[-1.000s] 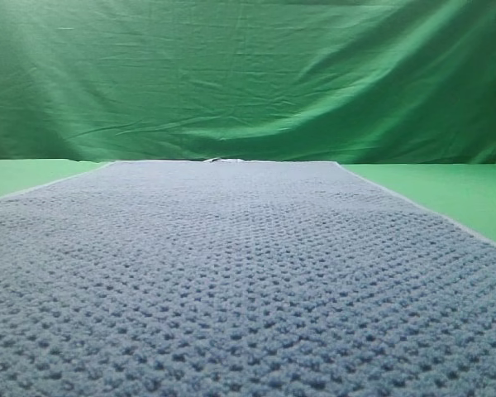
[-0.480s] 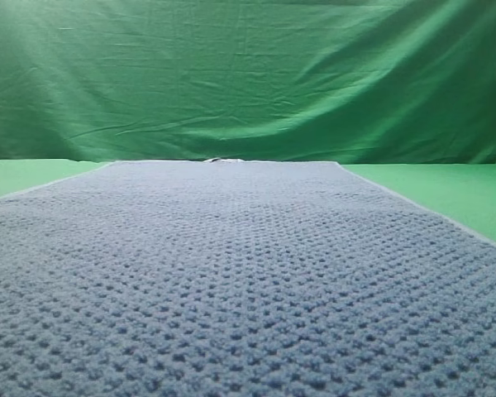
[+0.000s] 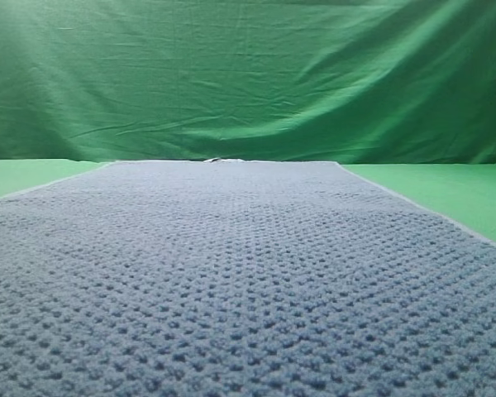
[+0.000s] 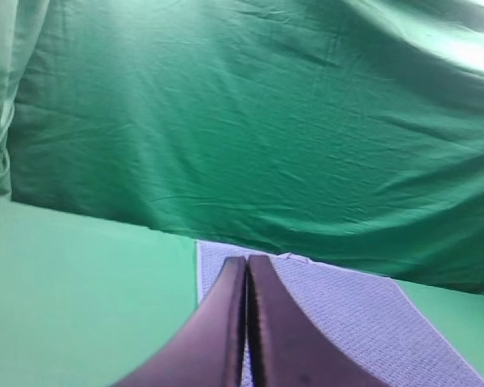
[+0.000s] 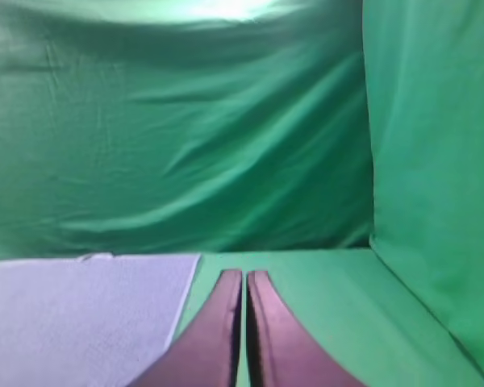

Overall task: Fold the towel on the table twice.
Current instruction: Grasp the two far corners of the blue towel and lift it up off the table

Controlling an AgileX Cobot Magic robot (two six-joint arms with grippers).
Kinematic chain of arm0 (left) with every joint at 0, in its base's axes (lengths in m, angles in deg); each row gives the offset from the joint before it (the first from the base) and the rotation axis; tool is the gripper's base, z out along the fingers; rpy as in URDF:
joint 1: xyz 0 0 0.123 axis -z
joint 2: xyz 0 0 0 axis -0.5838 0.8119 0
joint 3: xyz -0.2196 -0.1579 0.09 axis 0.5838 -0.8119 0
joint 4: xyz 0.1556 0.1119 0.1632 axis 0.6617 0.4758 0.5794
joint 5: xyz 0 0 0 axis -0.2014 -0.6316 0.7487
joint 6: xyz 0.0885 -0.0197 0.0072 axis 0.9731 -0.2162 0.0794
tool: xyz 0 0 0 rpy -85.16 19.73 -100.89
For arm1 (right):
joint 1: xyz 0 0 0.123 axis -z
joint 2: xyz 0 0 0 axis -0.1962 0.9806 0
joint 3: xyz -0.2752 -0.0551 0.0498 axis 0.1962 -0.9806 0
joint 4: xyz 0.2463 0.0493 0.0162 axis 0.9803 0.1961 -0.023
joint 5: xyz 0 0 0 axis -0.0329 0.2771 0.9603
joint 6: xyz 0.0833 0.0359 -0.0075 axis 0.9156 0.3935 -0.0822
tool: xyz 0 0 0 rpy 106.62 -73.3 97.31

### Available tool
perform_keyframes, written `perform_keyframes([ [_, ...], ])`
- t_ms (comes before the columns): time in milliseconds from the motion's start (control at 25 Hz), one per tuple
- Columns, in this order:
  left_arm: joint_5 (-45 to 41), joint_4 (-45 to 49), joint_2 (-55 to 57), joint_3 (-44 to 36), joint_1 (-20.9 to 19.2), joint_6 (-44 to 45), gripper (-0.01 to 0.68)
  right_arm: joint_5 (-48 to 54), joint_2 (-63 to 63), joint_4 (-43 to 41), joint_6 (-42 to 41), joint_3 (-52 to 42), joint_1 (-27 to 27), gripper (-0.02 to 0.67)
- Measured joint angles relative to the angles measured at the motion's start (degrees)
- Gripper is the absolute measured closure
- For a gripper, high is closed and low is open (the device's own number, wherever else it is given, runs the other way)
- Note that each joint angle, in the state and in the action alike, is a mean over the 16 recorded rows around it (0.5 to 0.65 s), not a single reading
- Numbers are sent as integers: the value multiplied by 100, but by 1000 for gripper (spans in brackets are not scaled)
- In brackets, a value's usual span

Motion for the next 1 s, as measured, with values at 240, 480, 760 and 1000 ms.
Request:
perform_keyframes([
  [240, -543, 211, 379, 686, 0, 1, 673, 599, 906, 21, -48, 829, 0, 649],
  [480, -1040, 336, 971, 1221, 0, 8, 673, 978, 1708, 45, -233, 1512, -4, 649],
  [760, -2034, 532, 2322, 2046, 0, -14, 673, 2020, 2870, 22, -477, 2494, -210, 649],
  [1000, -3010, 755, 3866, 2919, 0, -98, 673, 3024, 4248, -25, -499, 3407, -612, 649],
])
